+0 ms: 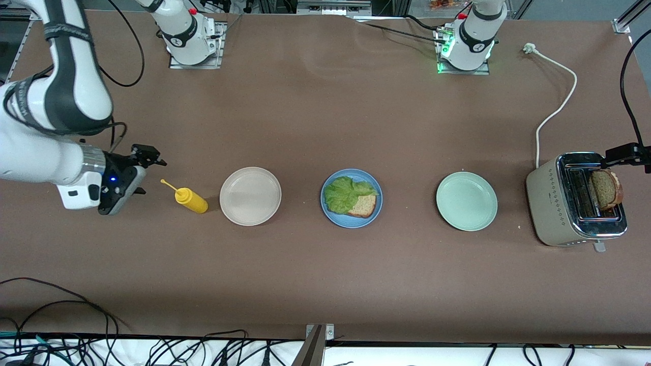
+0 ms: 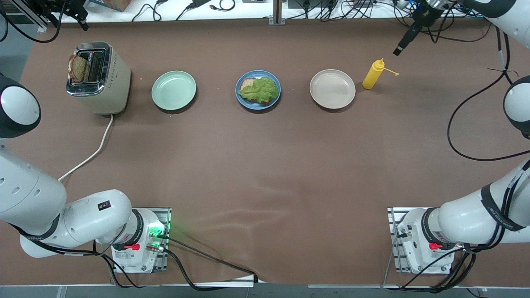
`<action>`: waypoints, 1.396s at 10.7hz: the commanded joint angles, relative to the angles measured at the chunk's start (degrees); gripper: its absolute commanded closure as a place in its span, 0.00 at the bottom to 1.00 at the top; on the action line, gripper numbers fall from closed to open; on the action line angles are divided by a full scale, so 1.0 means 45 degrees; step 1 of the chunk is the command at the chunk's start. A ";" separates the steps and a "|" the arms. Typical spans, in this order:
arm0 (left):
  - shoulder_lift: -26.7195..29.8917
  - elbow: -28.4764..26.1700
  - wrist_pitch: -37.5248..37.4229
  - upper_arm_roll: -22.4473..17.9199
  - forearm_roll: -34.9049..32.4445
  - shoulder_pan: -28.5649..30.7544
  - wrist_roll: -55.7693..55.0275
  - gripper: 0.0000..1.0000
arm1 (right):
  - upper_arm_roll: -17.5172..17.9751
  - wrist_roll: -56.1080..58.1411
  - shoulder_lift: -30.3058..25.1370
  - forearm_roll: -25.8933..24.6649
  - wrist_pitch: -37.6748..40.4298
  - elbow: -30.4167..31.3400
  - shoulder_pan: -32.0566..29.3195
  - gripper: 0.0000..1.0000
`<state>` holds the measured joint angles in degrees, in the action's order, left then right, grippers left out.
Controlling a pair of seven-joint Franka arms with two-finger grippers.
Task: Make sandwich in blue plate with both arms
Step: 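Move the right gripper to the mustard while the left gripper returns to the toaster, then grasp the mustard bottle with the right gripper while the left gripper grasps bread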
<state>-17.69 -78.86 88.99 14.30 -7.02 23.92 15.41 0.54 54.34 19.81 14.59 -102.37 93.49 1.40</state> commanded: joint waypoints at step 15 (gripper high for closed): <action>-0.1596 -0.1752 0.4463 0.0104 0.0209 0.2339 0.0697 0.00 | 0.0271 1.7039 0.4579 0.7652 -0.0533 0.0826 -0.3515 0.00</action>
<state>-23.48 -86.83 107.99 14.24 -8.48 32.45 18.85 0.85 124.64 37.90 45.02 -104.65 98.12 -13.58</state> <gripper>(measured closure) 0.000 0.000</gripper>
